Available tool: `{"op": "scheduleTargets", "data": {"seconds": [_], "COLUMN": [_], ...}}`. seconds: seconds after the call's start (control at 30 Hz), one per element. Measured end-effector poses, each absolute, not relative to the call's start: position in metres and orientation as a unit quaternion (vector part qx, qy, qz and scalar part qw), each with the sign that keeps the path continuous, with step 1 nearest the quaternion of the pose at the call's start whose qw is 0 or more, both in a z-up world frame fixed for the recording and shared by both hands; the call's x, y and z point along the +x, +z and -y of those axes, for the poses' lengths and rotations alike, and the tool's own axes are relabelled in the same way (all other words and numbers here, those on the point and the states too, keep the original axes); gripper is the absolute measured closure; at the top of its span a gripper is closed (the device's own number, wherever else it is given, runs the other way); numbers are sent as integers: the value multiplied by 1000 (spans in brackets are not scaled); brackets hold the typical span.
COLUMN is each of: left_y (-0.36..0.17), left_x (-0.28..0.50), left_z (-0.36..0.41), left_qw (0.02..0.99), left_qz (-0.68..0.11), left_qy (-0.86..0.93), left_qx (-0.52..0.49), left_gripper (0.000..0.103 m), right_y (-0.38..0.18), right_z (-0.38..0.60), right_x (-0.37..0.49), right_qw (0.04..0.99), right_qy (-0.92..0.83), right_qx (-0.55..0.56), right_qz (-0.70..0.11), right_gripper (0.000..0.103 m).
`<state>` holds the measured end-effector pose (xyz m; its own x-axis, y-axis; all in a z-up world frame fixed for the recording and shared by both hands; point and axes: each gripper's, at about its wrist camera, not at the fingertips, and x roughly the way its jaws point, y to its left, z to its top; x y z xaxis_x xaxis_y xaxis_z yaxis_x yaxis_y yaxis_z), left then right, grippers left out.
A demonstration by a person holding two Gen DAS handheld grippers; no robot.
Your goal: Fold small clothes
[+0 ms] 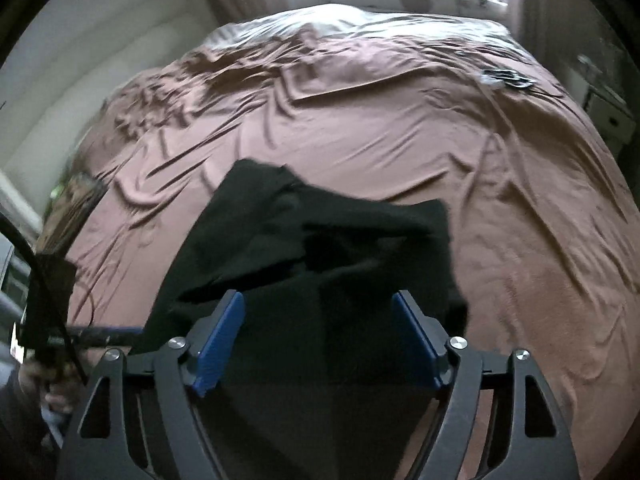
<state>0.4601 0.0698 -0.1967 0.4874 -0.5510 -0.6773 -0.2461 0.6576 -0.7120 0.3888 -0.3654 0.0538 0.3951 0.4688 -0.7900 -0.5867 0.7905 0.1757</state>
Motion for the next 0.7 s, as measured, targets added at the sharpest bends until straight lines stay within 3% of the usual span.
{"op": "scheduleTargets", "data": {"seconds": [0.27, 0.7], "left_y": [-201, -198], "left_x": [453, 441], "left_z": [-81, -85], "left_qw": [752, 749], "left_qz": [-489, -486], "left_qy": [-107, -109], "left_qx": [-429, -437], "left_gripper": [60, 60], "right_y": [50, 11], "right_z": [344, 288], "right_x": [375, 370], "right_qw": [803, 777], "right_qy": [349, 314], "right_qx": [-120, -242], "right_qz": [-469, -489], "right_gripper": [18, 18]}}
